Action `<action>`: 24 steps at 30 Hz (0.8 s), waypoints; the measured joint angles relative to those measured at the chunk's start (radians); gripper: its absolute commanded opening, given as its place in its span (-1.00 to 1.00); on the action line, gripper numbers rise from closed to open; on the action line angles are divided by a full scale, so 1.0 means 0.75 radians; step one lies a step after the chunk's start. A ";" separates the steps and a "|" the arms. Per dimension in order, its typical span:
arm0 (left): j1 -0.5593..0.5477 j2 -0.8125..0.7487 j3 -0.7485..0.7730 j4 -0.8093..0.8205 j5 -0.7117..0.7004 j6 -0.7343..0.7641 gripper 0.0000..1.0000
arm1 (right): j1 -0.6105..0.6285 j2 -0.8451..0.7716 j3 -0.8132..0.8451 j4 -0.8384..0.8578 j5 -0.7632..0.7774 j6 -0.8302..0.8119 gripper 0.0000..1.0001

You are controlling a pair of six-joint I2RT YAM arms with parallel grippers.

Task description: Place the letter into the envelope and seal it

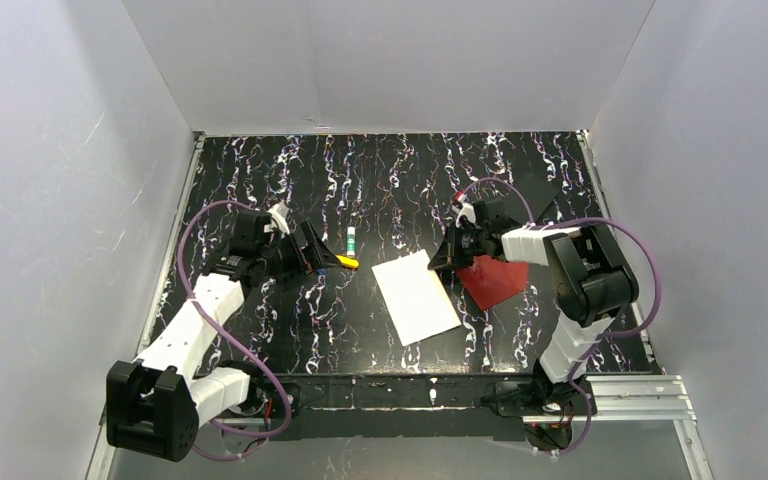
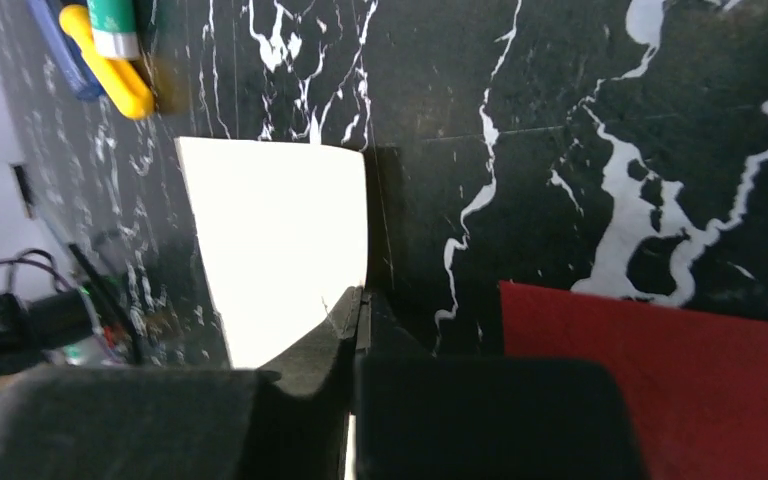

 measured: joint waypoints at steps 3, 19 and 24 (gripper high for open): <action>0.000 0.000 0.023 -0.012 -0.008 0.003 0.97 | 0.001 0.035 0.002 0.055 -0.052 0.025 -0.97; 0.000 -0.069 0.250 0.069 0.032 -0.009 0.97 | 0.001 -0.399 0.435 0.139 -0.017 0.186 -0.97; 0.000 -0.049 0.400 0.212 0.117 -0.048 0.97 | 0.001 -0.504 0.512 0.255 -0.020 0.322 -0.97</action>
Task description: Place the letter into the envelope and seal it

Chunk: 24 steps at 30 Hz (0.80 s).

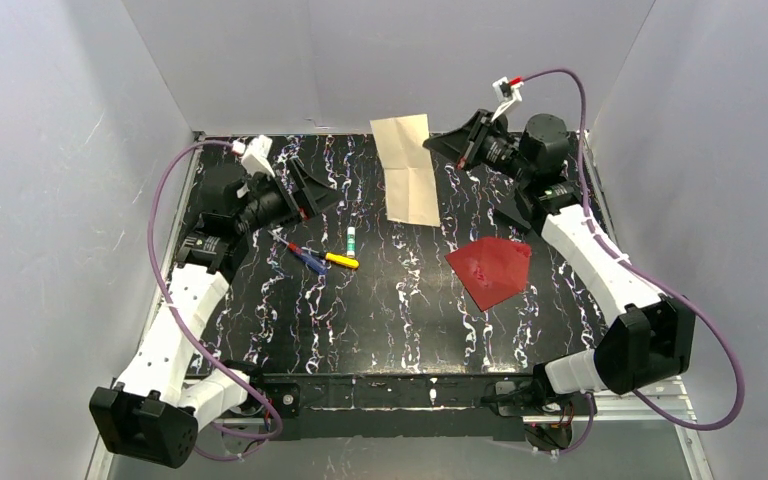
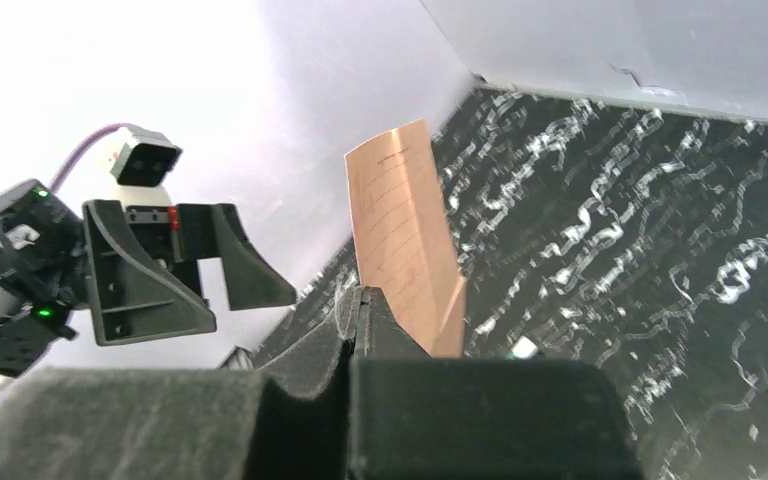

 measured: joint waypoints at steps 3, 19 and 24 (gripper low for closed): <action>0.000 0.023 0.065 0.118 0.058 -0.039 0.97 | 0.000 -0.013 0.047 0.057 -0.006 0.101 -0.97; -0.036 0.230 0.302 0.419 0.253 -0.422 0.97 | 0.000 -0.056 0.149 0.489 -0.009 0.698 -0.97; -0.051 0.275 0.298 0.610 0.333 -0.565 0.94 | 0.002 -0.056 0.199 0.540 -0.005 0.808 -0.97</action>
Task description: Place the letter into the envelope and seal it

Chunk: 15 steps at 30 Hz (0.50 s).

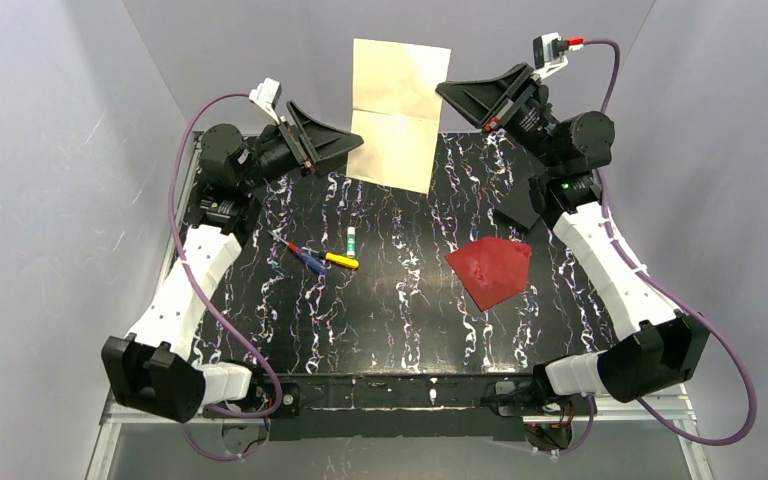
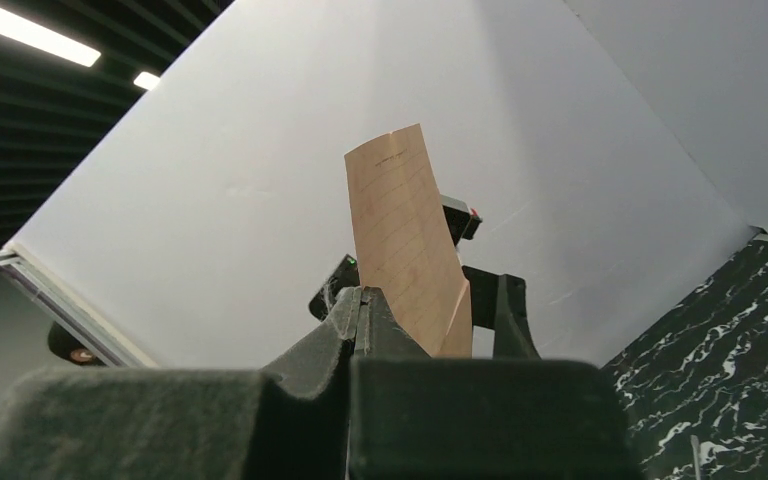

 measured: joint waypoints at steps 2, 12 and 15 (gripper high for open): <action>-0.002 0.027 0.000 0.104 0.039 -0.057 0.80 | 0.001 0.002 0.007 0.015 0.001 0.035 -0.97; -0.002 0.116 -0.001 0.323 0.128 -0.220 -1.00 | 0.007 0.068 0.004 0.041 0.016 0.175 -0.97; -0.001 0.108 -0.005 0.356 0.128 -0.223 -1.00 | 0.007 0.067 0.004 0.036 0.017 0.167 -0.97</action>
